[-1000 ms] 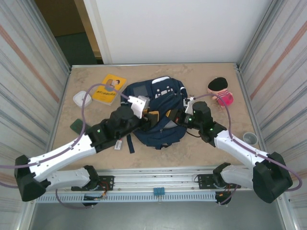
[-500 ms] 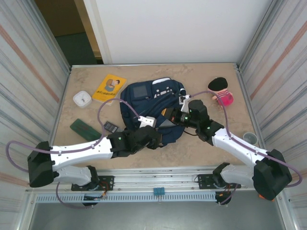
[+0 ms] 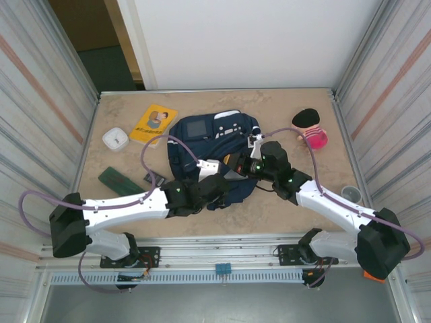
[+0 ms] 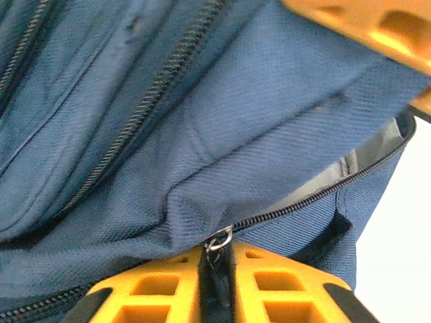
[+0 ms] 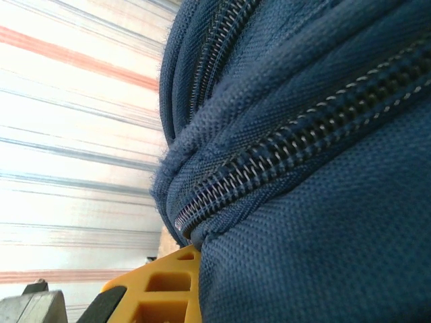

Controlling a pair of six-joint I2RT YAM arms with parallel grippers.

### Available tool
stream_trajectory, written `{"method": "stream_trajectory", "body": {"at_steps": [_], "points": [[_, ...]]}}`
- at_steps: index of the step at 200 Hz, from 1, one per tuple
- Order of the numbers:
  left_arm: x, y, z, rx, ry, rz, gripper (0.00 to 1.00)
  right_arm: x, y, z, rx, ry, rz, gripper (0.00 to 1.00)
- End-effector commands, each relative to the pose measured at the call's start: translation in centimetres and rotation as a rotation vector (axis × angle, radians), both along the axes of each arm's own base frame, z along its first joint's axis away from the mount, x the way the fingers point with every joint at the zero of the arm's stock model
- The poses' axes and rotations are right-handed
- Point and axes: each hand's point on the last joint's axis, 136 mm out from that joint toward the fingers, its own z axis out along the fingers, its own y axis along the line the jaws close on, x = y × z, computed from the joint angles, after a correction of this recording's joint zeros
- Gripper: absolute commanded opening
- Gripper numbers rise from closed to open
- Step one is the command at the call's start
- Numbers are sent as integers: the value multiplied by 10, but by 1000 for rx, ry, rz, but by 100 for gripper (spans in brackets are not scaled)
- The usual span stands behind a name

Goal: Pack the student bag

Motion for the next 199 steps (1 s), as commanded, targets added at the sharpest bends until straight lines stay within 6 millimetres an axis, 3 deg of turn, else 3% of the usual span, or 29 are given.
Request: {"method": "stream_trajectory", "body": {"at_steps": [1, 11, 66, 91, 108, 151, 182, 199], "points": [[8, 9, 12, 34, -43, 65, 6, 1, 5, 40, 28, -132, 23, 0], [6, 9, 12, 33, -39, 55, 0, 0, 2, 38, 8, -133, 29, 0], [-7, -8, 18, -262, 47, -124, 0, 2, -14, 12, -80, -108, 66, 0], [-12, -13, 23, -376, 92, -197, 0, 1, -17, 15, -76, -137, 104, 0], [-15, -7, 19, -326, 101, -225, 0, 0, -18, 19, -73, -145, 137, 0], [-8, 28, -10, -136, 127, -183, 0, -2, -20, 40, -23, -163, 206, 0], [-4, 26, -6, -160, 109, -197, 0, -8, -12, 47, -3, -164, 252, 0], [2, 35, -8, -93, 89, -178, 0, -9, -12, 49, -5, -166, 262, 0]]}}
